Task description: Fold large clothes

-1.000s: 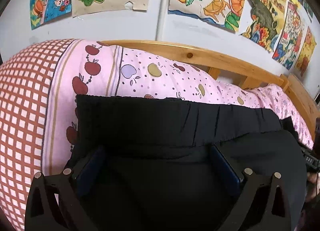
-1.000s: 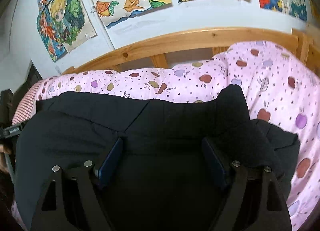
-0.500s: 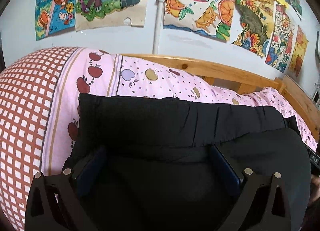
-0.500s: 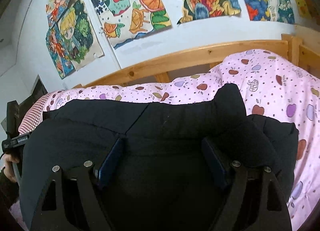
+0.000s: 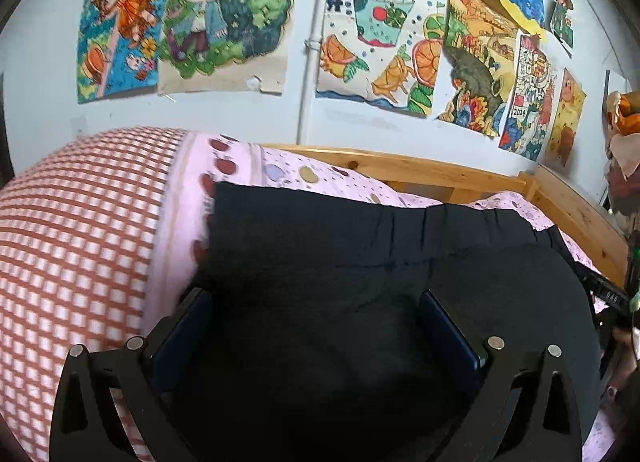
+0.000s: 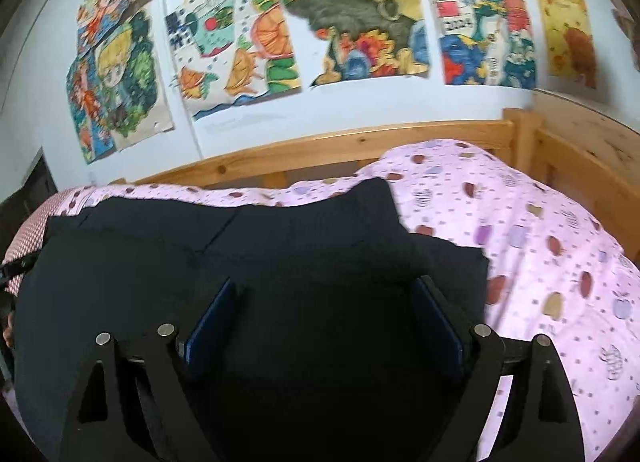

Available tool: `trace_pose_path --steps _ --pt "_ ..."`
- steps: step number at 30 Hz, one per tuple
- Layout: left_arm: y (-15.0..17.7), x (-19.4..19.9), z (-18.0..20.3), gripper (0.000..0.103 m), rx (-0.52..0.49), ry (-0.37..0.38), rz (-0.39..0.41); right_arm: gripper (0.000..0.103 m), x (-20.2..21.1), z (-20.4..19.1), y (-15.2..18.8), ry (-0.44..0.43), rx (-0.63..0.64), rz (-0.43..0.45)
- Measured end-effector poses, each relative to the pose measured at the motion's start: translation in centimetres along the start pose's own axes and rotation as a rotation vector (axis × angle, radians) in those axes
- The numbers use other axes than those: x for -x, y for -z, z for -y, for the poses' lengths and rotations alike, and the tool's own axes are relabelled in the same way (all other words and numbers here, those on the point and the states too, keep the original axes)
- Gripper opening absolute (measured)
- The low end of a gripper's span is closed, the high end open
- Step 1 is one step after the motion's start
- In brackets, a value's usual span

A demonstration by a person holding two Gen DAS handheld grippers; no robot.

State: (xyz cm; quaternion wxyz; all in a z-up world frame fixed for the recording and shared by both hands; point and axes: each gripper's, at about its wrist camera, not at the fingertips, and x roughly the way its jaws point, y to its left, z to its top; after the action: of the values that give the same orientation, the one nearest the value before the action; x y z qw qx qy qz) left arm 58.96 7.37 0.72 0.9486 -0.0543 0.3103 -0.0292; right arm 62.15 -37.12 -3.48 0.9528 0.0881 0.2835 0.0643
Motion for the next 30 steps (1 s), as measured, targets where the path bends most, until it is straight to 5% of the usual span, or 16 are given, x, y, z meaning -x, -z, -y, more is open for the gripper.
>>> trace_pose_path --steps 9,14,20,30 --pt "0.2 1.3 -4.4 0.103 0.060 0.054 -0.036 0.086 0.6 1.8 -0.5 -0.041 0.004 -0.074" --pt "0.9 0.7 -4.2 0.103 -0.019 0.143 -0.094 0.086 0.7 3.3 0.0 0.000 0.041 -0.124" --pt "1.9 -0.1 -2.9 0.103 -0.109 0.212 -0.141 0.086 -0.3 6.4 0.9 -0.037 -0.059 -0.178" --pt "2.6 -2.3 -4.3 0.103 -0.020 0.373 -0.239 0.098 -3.1 7.1 2.6 -0.136 -0.120 -0.242"
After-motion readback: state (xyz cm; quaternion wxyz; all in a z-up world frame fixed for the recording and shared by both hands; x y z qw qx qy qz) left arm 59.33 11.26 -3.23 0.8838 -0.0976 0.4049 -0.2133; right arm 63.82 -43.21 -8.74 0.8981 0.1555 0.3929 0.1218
